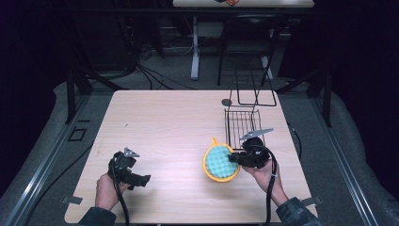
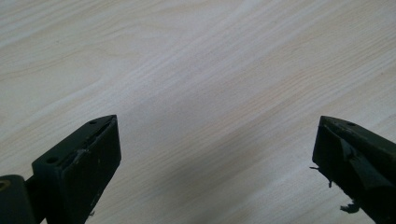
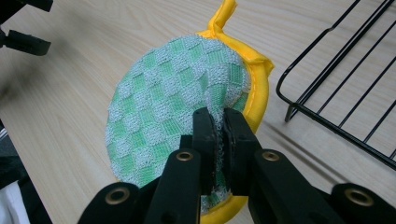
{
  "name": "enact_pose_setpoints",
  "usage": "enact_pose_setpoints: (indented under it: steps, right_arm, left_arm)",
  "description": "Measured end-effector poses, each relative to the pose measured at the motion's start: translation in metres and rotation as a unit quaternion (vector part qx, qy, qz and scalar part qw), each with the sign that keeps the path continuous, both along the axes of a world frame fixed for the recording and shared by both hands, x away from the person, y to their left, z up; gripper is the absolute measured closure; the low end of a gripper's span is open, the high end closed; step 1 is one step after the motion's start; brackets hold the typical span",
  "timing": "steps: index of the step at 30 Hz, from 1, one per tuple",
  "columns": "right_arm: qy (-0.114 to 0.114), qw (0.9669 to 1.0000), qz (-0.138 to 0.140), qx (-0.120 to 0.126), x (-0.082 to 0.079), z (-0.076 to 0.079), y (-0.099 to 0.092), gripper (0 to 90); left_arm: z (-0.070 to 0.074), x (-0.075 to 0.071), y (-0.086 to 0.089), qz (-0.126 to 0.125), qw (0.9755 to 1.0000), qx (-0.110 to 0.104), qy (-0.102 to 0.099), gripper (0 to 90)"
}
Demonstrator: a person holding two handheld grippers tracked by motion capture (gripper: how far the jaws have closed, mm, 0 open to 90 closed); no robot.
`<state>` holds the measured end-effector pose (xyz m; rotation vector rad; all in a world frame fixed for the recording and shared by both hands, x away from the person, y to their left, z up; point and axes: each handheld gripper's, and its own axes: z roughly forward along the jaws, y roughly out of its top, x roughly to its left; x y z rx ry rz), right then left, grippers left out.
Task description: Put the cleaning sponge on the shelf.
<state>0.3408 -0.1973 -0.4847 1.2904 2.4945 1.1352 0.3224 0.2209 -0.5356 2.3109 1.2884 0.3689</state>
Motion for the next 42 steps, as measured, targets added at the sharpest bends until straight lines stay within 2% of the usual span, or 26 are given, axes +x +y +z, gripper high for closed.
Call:
enact_pose_setpoints:
  steps: [14, 21, 42]
  right_arm:
    - [-0.013, 0.9998, -0.004, 0.011, -0.001, 0.012, -0.009, 85.1]
    - [-0.019, 0.9998, -0.006, 0.009, -0.002, 0.017, -0.015, 85.1]
    - [-0.041, 0.9983, -0.037, 0.019, -0.002, 0.033, -0.040, 85.1]
  left_arm:
    - [0.000, 0.000, 0.000, 0.001, 1.0000, -0.001, 0.000, 1.3]
    - [0.000, 0.000, 0.000, 0.001, 1.0000, 0.001, 0.002, 1.2]
    - [-0.001, 0.001, 0.000, 0.002, 1.0000, -0.001, 0.002, 1.2]
